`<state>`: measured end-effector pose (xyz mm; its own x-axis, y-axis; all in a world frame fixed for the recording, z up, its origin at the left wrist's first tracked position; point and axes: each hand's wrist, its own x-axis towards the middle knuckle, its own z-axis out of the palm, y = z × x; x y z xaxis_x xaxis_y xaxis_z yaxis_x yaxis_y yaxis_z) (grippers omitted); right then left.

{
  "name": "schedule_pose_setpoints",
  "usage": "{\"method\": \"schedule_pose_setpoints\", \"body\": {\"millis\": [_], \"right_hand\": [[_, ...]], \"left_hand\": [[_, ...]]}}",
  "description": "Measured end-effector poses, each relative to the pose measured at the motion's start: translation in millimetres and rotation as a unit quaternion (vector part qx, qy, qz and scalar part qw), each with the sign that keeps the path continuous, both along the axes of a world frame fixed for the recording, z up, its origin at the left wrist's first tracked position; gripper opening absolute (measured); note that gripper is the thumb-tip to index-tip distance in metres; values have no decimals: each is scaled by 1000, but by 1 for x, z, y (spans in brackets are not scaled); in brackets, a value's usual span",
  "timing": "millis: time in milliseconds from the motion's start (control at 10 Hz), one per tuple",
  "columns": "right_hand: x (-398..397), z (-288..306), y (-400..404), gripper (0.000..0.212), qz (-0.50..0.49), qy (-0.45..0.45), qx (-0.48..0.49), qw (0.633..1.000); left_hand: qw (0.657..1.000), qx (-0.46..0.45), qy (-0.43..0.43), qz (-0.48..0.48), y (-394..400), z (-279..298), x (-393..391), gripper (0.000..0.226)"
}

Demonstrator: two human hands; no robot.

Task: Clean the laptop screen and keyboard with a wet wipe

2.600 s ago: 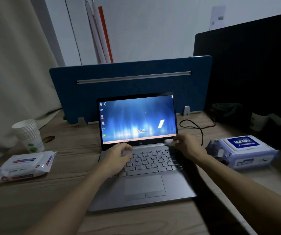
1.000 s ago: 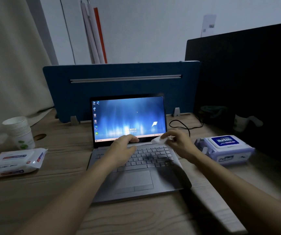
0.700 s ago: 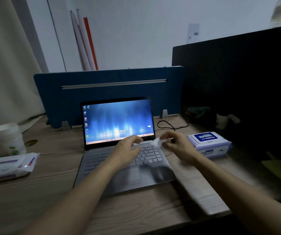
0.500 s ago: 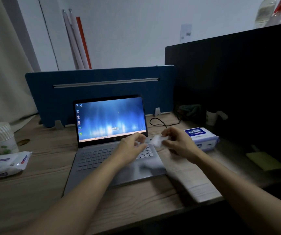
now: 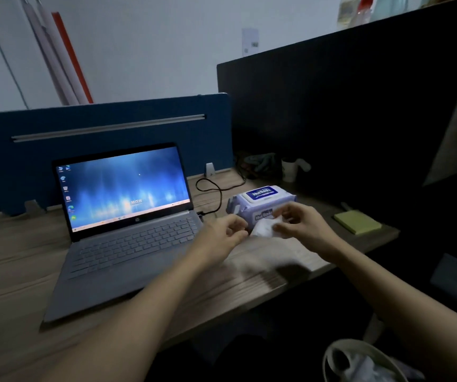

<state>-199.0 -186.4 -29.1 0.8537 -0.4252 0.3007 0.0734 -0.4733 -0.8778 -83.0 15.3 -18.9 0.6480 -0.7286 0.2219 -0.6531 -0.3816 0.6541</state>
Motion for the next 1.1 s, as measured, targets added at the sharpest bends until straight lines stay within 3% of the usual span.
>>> {"method": "schedule_pose_setpoints", "body": {"millis": [200, 400, 600, 700, 900, 1100], "right_hand": [[-48, -22, -29, 23, -41, 5, -4, 999], [-110, -53, -50, 15, -67, 41, -23, 997], [-170, -113, -81, 15, -88, 161, -88, 979], [-187, -151, -90, 24, -130, 233, -138, 954], [-199, -198, -96, 31, -196, 237, -133, 942], [-192, -196, -91, 19, -253, 212, -150, 932]], "left_hand": [[995, 48, -81, -37, -30, -19, -29, 25], [987, 68, -134, -51, -46, -34, -53, 24], [987, 60, -135, -62, -50, -39, -63, 24], [987, 57, -133, -70, -53, -44, -68, 23], [979, 50, -181, -78, -59, -56, -76, 19], [980, 55, -175, -70, -59, -57, -76, 17]]}}
